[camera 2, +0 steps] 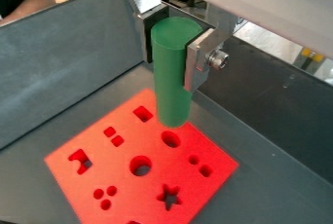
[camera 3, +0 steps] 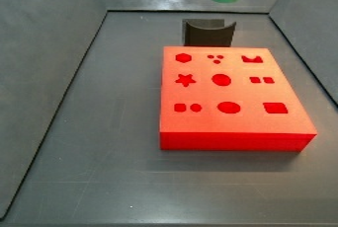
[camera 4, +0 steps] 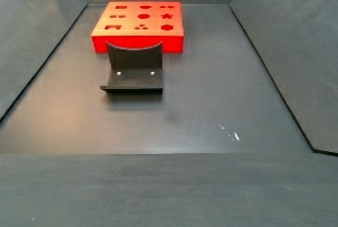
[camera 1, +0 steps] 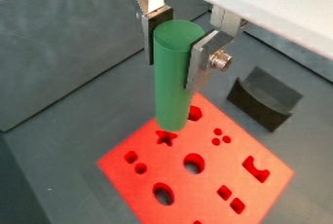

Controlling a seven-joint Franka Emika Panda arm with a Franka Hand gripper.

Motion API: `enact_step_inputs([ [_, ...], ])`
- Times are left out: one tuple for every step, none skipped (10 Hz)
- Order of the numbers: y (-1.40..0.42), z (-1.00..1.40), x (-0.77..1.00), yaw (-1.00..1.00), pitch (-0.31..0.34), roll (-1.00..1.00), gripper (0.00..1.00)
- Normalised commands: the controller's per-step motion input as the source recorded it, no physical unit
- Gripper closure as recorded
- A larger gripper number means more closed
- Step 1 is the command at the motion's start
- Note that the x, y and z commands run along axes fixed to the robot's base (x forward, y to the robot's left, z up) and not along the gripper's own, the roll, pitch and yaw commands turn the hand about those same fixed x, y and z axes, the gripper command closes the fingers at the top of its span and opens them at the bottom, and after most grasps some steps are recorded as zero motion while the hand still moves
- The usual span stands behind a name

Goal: Insert the round object.

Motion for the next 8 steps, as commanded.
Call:
enact_step_inputs([
  [0.15,-0.46,0.79,-0.37,-0.023,0.29,1.0],
  [0.13,-0.58,0.79,-0.43,0.0,0.28,1.0],
  [0.19,-0.56,0.79,-0.45,0.0,0.22,1.0],
  [0.24,-0.57,0.82,-0.44,0.016,0.18,1.0],
  [0.35,-0.61,0.75,-0.39,0.04,0.17,1.0],
  [0.38,-0.66,0.67,-0.34,0.066,0.15,1.0],
  [0.27,-0.55,0.59,-0.23,0.143,0.07,1.0],
  [0.0,-0.54,0.28,-0.16,0.186,-0.01,1.0],
])
